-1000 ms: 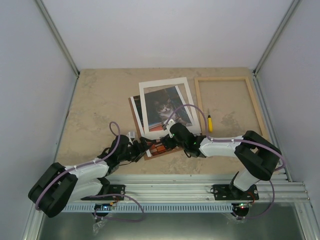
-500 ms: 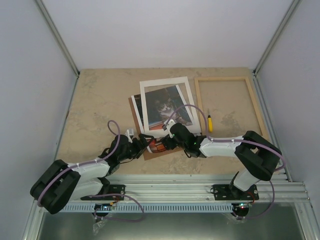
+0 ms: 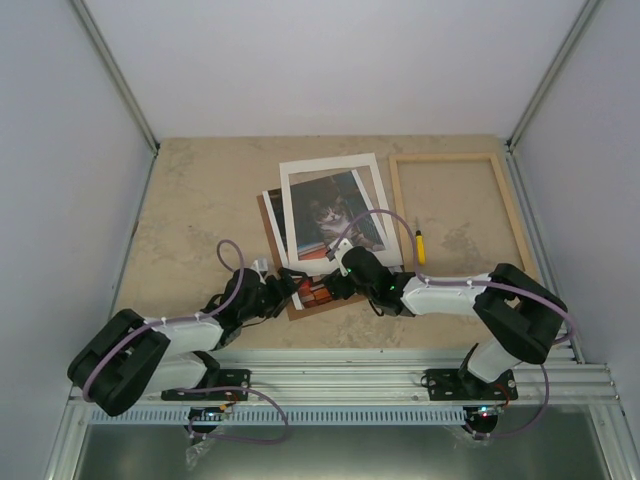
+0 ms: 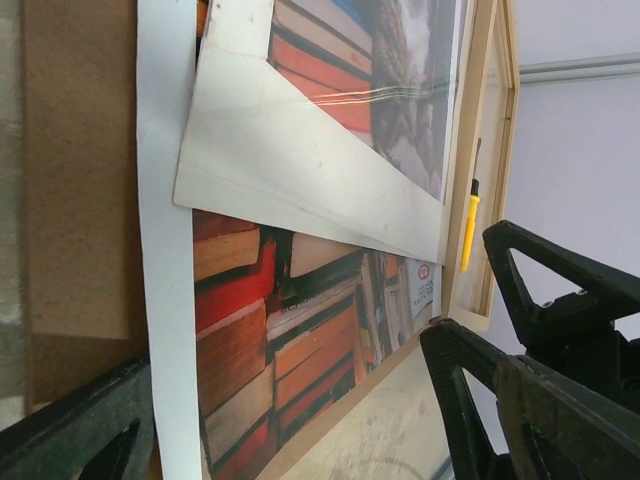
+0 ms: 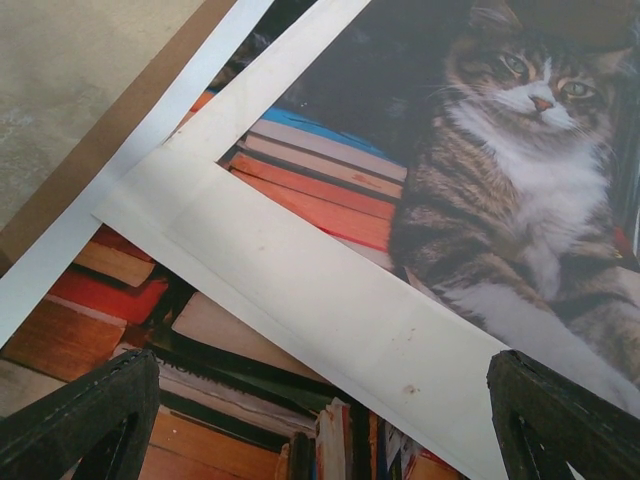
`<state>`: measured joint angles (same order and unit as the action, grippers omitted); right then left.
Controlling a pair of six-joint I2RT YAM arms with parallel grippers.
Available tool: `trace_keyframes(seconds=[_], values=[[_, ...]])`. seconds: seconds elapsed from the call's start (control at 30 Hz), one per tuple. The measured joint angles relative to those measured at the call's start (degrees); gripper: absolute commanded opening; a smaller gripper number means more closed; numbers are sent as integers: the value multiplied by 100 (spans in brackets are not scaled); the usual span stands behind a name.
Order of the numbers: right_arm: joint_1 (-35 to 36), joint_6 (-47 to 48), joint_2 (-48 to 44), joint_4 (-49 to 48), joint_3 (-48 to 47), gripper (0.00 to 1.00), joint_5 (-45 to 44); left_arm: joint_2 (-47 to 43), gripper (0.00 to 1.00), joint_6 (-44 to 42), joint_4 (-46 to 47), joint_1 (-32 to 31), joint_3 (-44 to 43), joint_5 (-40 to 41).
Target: Take the photo out of the frame
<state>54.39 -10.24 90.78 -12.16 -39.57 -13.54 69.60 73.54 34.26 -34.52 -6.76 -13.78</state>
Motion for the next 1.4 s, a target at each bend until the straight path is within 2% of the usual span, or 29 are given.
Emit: trace_keyframes(seconds=[0.23, 0.7, 1.17, 1.3, 1.4], values=[[0, -11, -22, -26, 2, 90, 0, 155, 83, -50, -28, 0, -92, 103], [0, -35, -118, -96, 76, 90, -17, 1099, 64, -59, 684, 0, -339, 90], [0, -35, -195, -111, 96, 90, -26, 1320, 9, -162, 656, 0, -365, 170], [0, -35, -249, -109, 98, 90, -37, 975, 1, -199, 341, -7, -350, 260], [0, -33, -295, -111, 98, 90, -42, 555, 0, -243, -11, -9, -337, 358]])
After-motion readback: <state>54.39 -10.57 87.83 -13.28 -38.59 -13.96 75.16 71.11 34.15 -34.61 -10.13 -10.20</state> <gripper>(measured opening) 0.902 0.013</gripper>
